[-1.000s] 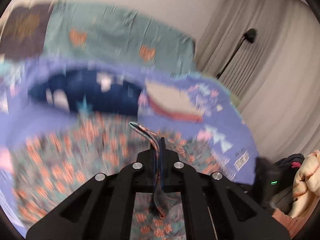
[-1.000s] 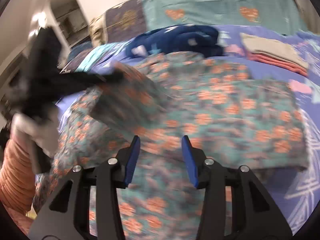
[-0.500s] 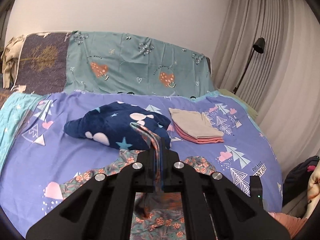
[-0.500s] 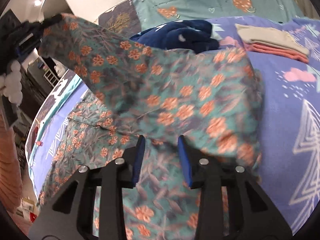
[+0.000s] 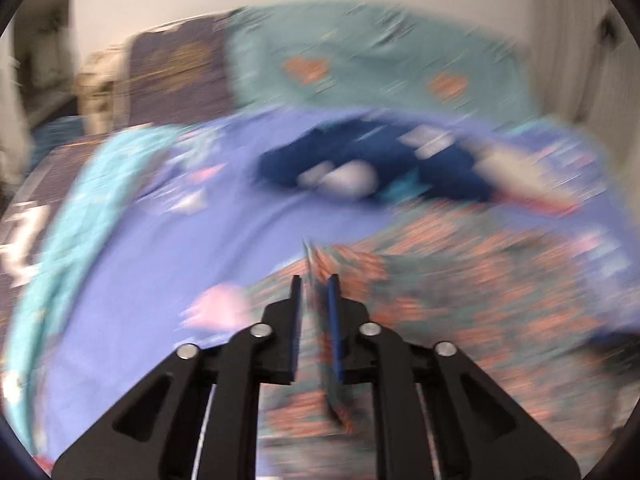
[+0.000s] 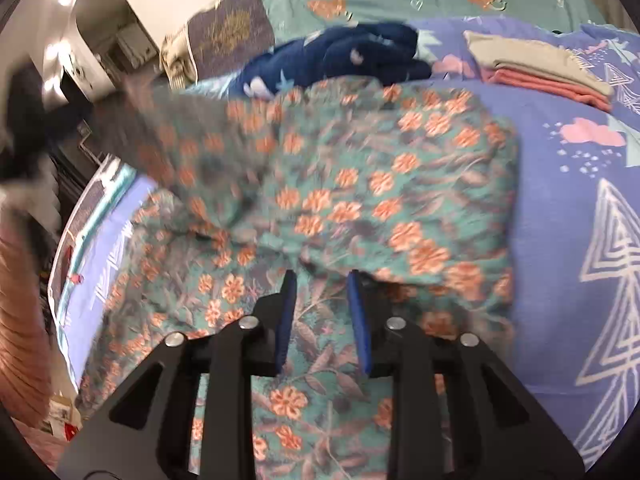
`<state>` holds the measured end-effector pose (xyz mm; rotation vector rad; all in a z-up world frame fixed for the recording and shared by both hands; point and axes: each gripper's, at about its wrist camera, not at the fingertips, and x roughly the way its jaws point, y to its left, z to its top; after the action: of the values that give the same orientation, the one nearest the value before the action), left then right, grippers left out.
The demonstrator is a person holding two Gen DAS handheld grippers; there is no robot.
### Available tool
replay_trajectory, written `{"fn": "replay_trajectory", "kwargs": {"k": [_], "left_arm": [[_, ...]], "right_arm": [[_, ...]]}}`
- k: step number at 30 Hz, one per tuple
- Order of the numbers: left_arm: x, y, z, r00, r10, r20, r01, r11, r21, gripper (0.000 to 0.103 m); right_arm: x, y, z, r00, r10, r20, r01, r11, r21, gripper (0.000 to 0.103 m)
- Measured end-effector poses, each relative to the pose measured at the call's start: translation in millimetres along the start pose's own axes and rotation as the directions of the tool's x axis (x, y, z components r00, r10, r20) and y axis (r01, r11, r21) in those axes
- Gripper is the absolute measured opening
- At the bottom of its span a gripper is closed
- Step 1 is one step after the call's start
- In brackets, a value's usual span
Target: Fold small clothes
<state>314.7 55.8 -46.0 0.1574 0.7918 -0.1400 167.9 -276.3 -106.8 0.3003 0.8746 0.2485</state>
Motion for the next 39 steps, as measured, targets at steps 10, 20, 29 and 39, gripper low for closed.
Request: {"fn": "replay_trajectory", "kwargs": {"k": [10,20,29,39], "left_arm": [[40.6,-40.6,-39.1,0.978,-0.183,-0.097,0.186,0.982,0.027,0.036],[54.1,-54.4,-61.6,0.986,-0.142,-0.084,0.148,0.987,0.069,0.039],[53.3,-56.3,-62.3,0.987,-0.142,-0.077,0.147,0.987,0.070,0.040],[53.3,-56.6,-61.9,0.987,-0.142,-0.078,0.148,0.986,0.072,0.040]], "right_arm": [[-24.2,-64.2,51.5,0.994,-0.070,0.079,0.060,0.989,0.133,0.041],[65.7,-131.6,133.3,0.989,0.029,-0.145,0.021,0.944,0.330,0.068],[38.1,-91.1,139.0,0.708,-0.706,0.015,0.706,0.707,-0.026,0.000],[37.6,-99.9,139.1,0.961,-0.269,-0.061,0.274,0.957,0.097,0.049]]}}
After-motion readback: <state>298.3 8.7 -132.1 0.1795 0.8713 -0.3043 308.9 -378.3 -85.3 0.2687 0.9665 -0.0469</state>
